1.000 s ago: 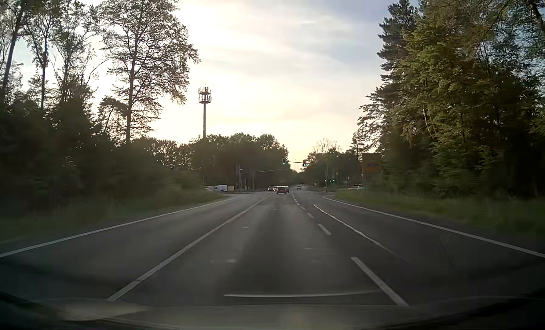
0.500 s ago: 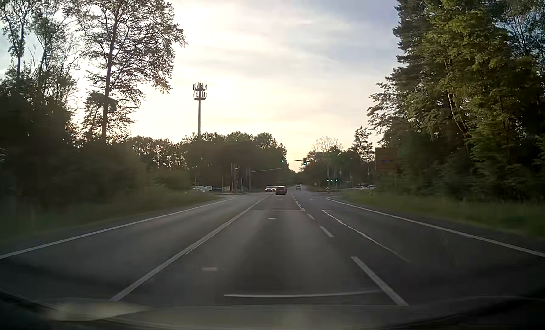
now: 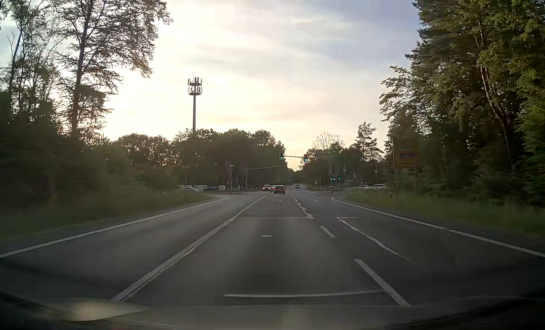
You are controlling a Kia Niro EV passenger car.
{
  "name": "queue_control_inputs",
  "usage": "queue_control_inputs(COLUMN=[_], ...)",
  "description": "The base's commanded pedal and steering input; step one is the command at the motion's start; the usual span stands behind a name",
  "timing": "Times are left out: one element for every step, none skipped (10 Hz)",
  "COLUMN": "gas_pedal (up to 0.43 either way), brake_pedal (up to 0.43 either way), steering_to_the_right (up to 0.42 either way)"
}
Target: Follow the waypoints while adhering to traffic rules and regulations
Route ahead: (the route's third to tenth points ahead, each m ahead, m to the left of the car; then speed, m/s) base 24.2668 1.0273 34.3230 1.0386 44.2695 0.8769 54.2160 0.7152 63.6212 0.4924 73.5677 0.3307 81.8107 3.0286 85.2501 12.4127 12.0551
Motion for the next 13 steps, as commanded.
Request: queue_control_inputs(gas_pedal=[0.000,0.000,0.000,0.000,0.000,0.000,0.000,0.000,0.000,0.000,0.000,0.000,0.000], brake_pedal=[0.152,0.152,0.146,0.146,0.134,0.134,0.128,0.128,0.128,0.128,0.128,0.128,0.122], steering_to_the_right=[0.003,0.003,0.003,0.003,0.003,0.003,0.002,0.002,0.002,0.002,0.001,0.000,0.000])
